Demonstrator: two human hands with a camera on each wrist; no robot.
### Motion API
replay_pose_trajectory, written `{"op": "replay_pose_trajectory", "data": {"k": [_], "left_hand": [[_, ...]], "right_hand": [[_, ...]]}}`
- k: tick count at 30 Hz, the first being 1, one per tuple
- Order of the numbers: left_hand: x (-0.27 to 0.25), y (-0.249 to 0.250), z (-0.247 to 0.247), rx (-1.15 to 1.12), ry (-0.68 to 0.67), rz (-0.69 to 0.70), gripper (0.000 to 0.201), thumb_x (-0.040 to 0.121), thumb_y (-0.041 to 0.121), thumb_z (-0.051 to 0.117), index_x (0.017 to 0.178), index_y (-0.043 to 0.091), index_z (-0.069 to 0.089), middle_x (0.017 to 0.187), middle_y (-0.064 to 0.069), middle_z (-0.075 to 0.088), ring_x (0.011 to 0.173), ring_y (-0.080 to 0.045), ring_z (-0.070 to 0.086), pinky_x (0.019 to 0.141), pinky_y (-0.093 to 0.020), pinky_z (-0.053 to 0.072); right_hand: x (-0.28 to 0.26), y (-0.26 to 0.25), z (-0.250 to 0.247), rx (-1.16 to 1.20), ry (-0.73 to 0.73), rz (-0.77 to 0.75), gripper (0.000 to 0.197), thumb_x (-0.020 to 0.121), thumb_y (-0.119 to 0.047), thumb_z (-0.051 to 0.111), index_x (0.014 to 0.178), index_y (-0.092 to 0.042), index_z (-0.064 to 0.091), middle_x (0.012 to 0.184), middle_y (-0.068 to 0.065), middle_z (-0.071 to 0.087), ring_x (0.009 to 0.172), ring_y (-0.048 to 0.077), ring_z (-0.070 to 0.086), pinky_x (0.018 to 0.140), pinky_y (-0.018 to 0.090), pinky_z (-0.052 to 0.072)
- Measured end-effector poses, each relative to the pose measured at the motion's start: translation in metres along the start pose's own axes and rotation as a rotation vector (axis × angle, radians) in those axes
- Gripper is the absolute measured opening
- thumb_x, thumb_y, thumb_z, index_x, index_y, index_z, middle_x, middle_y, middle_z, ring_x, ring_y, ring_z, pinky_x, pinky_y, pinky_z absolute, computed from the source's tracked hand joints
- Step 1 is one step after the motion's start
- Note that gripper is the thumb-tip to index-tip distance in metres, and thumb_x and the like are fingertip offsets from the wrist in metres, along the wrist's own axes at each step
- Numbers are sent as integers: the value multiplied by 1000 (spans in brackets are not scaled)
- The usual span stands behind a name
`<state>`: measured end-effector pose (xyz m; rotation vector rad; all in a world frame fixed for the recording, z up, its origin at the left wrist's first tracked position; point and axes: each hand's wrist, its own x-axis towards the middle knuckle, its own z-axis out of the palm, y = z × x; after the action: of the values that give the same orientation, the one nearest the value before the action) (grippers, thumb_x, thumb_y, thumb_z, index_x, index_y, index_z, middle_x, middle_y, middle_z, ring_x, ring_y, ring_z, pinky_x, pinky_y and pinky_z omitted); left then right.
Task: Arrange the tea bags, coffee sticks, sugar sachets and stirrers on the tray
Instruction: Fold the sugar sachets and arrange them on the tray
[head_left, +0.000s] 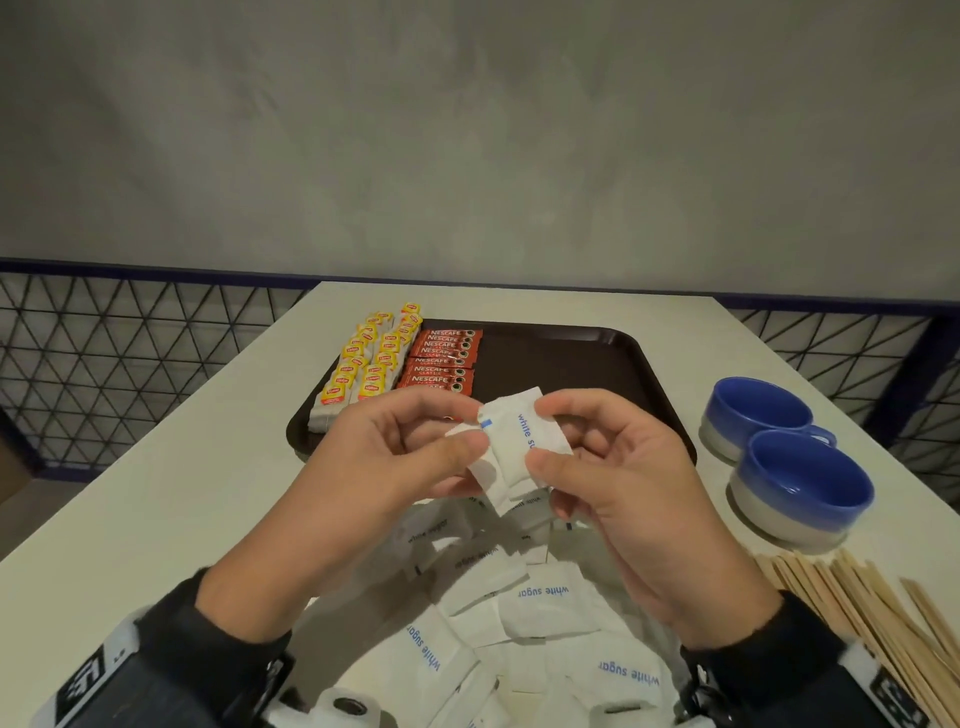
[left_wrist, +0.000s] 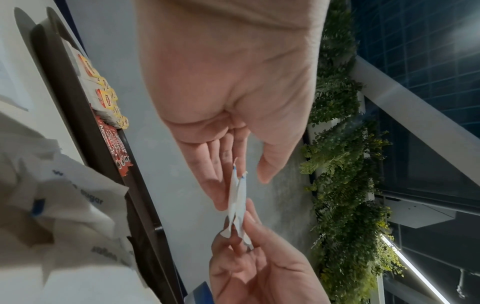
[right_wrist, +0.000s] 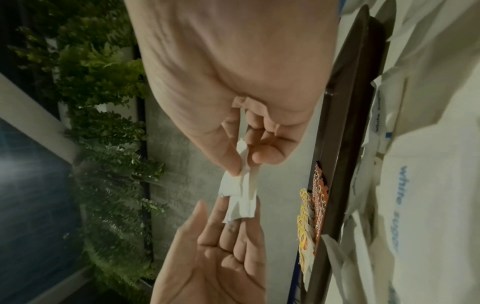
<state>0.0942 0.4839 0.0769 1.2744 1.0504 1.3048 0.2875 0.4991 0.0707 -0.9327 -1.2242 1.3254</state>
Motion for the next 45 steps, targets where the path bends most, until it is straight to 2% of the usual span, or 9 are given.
{"op": "replay_pose_trajectory", "data": {"k": [2, 5, 8, 13, 20, 26, 31, 37, 45], "left_hand": [[0, -2, 3, -9, 27, -26, 30, 81, 8, 73, 111, 7, 68, 90, -20, 79, 78, -23, 78, 66, -28, 61], [0, -1, 3, 13, 41, -47, 29, 88, -1, 69, 115, 10, 65, 89, -18, 79, 75, -21, 78, 62, -25, 60], [1, 1, 3, 11, 34, -62, 33, 89, -5, 68, 117, 11, 64, 90, -18, 79, 74, -22, 78, 63, -26, 60], [0, 1, 1, 54, 18, -77, 38, 89, -6, 68, 120, 14, 62, 95, -15, 80, 87, -27, 78, 74, -34, 63], [3, -2, -1, 21, 24, -92, 29, 93, 0, 65, 119, 13, 65, 97, -19, 79, 87, -28, 78, 88, -47, 58], [2, -2, -4, 13, -15, -98, 31, 95, -4, 60, 121, 13, 66, 100, -18, 79, 91, -33, 78, 86, -46, 61], [2, -1, -5, -65, -27, -116, 31, 98, -8, 53, 119, 9, 68, 97, -24, 78, 79, -32, 77, 77, -37, 65], [2, 1, -3, -61, -39, -106, 36, 86, 10, 71, 121, 13, 66, 101, -20, 78, 91, -36, 77, 83, -41, 64], [4, -2, -6, -46, -21, -93, 31, 92, -1, 67, 120, 12, 68, 99, -17, 79, 92, -32, 78, 80, -37, 65]], "right_hand": [[-1, 0, 1, -40, -13, -10, 37, 82, 14, 72, 105, -15, 73, 92, 5, 76, 72, 14, 67, 58, 30, 49], [-2, 0, 2, -52, -8, -15, 39, 81, 14, 73, 107, -15, 72, 92, 6, 76, 73, 13, 71, 56, 21, 51], [-1, 0, 2, -72, 26, 14, 32, 84, 4, 75, 109, -16, 72, 96, 7, 76, 73, 10, 71, 57, 17, 51], [-2, 2, 1, -192, -70, 98, 12, 94, -15, 70, 103, -17, 77, 93, 3, 78, 73, 14, 66, 63, 29, 52], [0, 5, -2, -162, -54, 75, 13, 94, -12, 70, 103, -15, 78, 93, 6, 78, 71, 16, 63, 60, 27, 51], [1, 6, -3, -162, -55, 78, 13, 94, -14, 70, 104, -15, 78, 95, 5, 78, 71, 15, 62, 62, 28, 50], [1, 6, -3, -120, -39, 59, 13, 92, -9, 70, 102, -11, 78, 92, 12, 77, 66, 14, 57, 59, 25, 48], [1, 7, -1, -147, -22, 57, 12, 92, -10, 70, 100, -13, 78, 90, 11, 77, 66, 15, 57, 62, 29, 49], [-1, 3, 2, -230, -57, 37, 11, 93, -13, 70, 101, -16, 78, 89, 7, 76, 68, 14, 59, 65, 27, 51]]}}
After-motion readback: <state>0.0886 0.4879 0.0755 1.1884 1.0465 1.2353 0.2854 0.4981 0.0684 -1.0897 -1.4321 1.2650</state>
